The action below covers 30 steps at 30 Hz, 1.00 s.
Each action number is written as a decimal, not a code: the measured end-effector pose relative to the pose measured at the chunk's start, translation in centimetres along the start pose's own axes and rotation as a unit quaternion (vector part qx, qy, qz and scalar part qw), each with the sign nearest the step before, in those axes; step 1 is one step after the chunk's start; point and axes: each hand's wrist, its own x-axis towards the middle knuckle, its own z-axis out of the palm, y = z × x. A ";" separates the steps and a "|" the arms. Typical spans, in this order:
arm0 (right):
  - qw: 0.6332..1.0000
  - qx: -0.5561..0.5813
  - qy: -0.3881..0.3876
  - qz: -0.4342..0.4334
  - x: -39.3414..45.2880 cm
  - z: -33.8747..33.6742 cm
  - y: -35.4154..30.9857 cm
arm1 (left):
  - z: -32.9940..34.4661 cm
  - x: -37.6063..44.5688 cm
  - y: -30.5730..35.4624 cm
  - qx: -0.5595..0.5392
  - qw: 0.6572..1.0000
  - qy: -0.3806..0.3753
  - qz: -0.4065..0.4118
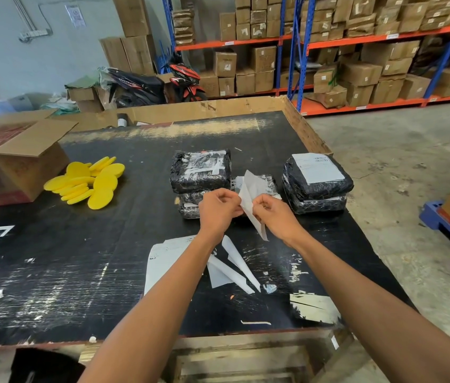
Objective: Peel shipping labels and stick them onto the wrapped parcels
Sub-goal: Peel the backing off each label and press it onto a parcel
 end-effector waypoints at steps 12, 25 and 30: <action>0.997 0.032 0.059 -0.026 0.6 -0.1 -1.1 | -0.4 0.1 -0.8 0.175 0.971 -0.038 0.161; 0.995 0.041 0.087 0.034 0.5 -0.3 -1.3 | 0.1 0.1 -1.1 0.083 0.989 -0.056 0.112; 0.994 0.037 0.092 0.034 0.1 0.1 -1.5 | 0.5 -0.4 -1.2 -0.011 0.987 -0.153 0.050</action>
